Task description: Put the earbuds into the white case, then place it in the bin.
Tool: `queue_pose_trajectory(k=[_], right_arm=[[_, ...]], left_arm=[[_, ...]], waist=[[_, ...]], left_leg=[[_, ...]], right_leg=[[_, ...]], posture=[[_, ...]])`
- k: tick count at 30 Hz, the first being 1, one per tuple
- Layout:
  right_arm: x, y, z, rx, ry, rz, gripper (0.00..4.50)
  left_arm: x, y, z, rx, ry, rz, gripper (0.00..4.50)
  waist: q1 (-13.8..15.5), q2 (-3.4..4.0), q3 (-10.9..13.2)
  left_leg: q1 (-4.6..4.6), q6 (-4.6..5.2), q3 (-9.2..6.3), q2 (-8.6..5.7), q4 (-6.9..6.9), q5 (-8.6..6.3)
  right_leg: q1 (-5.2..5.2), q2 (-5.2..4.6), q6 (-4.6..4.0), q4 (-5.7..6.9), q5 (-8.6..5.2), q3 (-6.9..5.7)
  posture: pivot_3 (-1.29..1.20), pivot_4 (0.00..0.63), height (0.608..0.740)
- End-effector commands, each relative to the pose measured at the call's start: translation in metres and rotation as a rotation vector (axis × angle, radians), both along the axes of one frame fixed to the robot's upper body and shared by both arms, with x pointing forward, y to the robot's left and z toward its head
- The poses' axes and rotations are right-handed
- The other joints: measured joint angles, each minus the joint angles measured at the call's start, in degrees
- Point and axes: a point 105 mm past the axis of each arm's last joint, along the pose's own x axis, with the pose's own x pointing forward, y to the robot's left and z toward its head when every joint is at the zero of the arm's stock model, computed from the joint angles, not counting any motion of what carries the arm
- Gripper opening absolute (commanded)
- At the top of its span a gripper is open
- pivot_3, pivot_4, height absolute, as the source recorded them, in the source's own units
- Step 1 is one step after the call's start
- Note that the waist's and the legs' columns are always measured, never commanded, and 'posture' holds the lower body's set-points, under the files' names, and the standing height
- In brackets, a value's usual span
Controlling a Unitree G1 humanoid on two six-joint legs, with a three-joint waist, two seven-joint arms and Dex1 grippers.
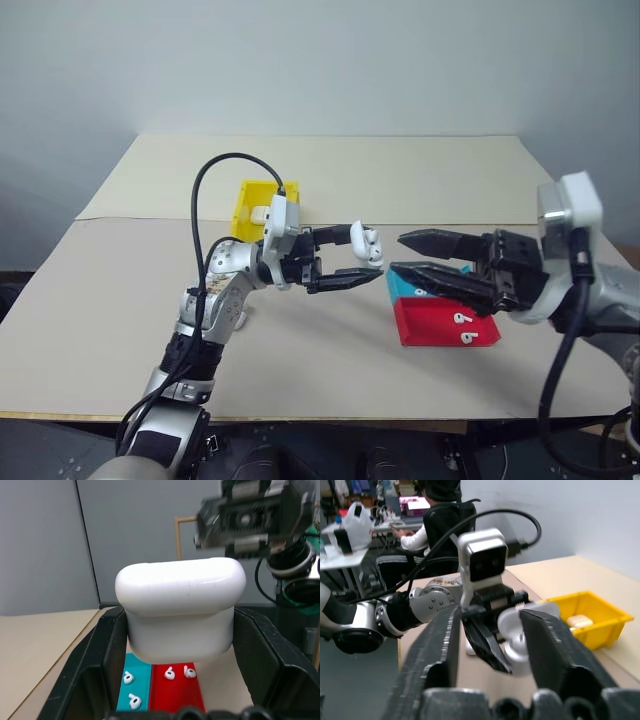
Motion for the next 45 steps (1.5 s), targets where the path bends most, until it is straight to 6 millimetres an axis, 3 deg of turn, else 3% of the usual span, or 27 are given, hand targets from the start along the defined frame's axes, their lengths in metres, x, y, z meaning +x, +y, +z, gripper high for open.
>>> queue_pose_trajectory(k=[1,3,6,12,19,25,28,31,35,40,44,45], right_arm=[[0.008,0.013,0.011,-0.125,-0.067,-0.008,0.85],[0.018,0.026,0.012,-0.236,-0.095,-0.011,0.09],[0.032,0.041,0.011,-0.403,-0.152,-0.048,0.04],[0.041,0.056,-0.008,-0.684,-0.216,0.015,0.04],[0.057,0.026,-0.017,-0.771,-0.202,-0.058,0.04],[0.062,0.003,-0.003,-0.612,-0.143,-0.153,0.04],[0.058,-0.007,0.01,-0.383,-0.1,-0.204,0.04],[0.055,-0.019,0.001,-0.301,-0.083,-0.281,0.04],[0.054,-0.012,-0.021,-0.236,-0.13,-0.384,0.04],[0.048,0.0,-0.035,-0.2,-0.118,-0.398,0.04],[0.048,-0.003,-0.046,-0.19,-0.077,-0.406,0.04],[0.049,-0.005,-0.049,-0.194,-0.068,-0.416,0.0]], left_arm=[[0.004,-0.006,0.003,0.013,-0.039,0.019,2.85],[0.005,-0.009,0.004,0.012,-0.041,0.019,2.85],[0.006,-0.011,0.005,0.012,-0.05,0.016,2.85],[0.003,-0.012,0.005,-0.003,-0.047,0.015,2.85],[0.004,-0.001,0.008,-0.023,-0.061,0.061,2.85],[0.007,0.01,0.01,-0.059,-0.052,0.171,2.85],[0.028,0.03,0.017,-0.099,-0.029,0.39,2.85],[0.051,0.053,0.025,-0.12,-0.032,0.627,2.85],[0.098,0.087,0.02,-0.068,0.034,0.985,2.85],[0.133,0.092,0.006,0.026,0.04,1.136,2.85],[0.159,0.094,-0.011,0.12,0.067,1.267,2.85],[0.162,0.096,-0.014,0.138,0.071,1.289,3.57]], waist=[[-0.1,0.0,0.0],[-0.18,0.0,0.0],[-0.27,0.01,0.0],[0.1,0.01,0.0],[0.3,0.01,0.0],[0.24,0.01,0.0],[0.27,0.0,0.0],[0.44,0.0,0.0],[0.58,-0.01,0.0],[0.62,-0.02,0.0],[0.95,-0.05,0.02],[0.94,-0.08,0.04]], left_leg=[[0.01,0.0,0.0,0.01,-0.01,0.0],[-0.02,0.0,-0.02,0.06,-0.05,0.0],[-0.08,0.02,0.04,0.04,-0.01,-0.01],[-0.28,0.12,0.09,0.05,0.1,-0.07],[-0.45,0.23,0.04,0.05,0.4,-0.14],[-0.43,0.22,0.04,0.06,0.41,-0.13],[-0.39,0.22,0.03,0.06,0.39,-0.13],[-0.38,0.2,-0.05,0.07,0.38,-0.12],[-0.36,0.21,-0.07,0.02,0.43,-0.12],[-0.4,0.2,-0.08,-0.02,0.39,-0.12],[-0.49,0.2,-0.07,-0.05,0.41,-0.12],[-0.49,0.21,-0.07,-0.07,0.42,-0.12]], right_leg=[[0.0,0.02,0.0,0.0,0.0,0.0],[-0.02,0.06,-0.01,-0.05,0.0,-0.03],[-0.14,0.04,-0.01,-0.02,0.0,0.08],[-0.24,-0.01,0.0,-0.09,0.0,0.04],[-0.23,-0.05,0.06,-0.07,0.03,-0.08],[-0.21,-0.06,0.06,-0.04,0.03,-0.09],[-0.2,-0.04,0.05,0.0,0.03,-0.07],[-0.12,-0.02,0.05,-0.04,0.04,-0.16],[-0.06,-0.1,0.08,-0.02,0.04,-0.21],[-0.11,-0.09,0.08,-0.03,0.04,-0.23],[-0.12,-0.1,0.12,-0.14,0.05,-0.27],[-0.1,-0.11,0.13,-0.15,0.05,-0.29]], posture=[[0.0,0.15,0.74],[0.0,0.15,0.74],[0.0,0.15,0.74],[0.0,0.15,0.74],[0.0,0.15,0.74],[0.0,0.15,0.74],[0.0,0.15,0.74],[0.0,0.15,0.74],[0.0,0.15,0.74],[0.0,0.15,0.74],[0.0,0.15,0.74],[0.0,0.15,0.74]])
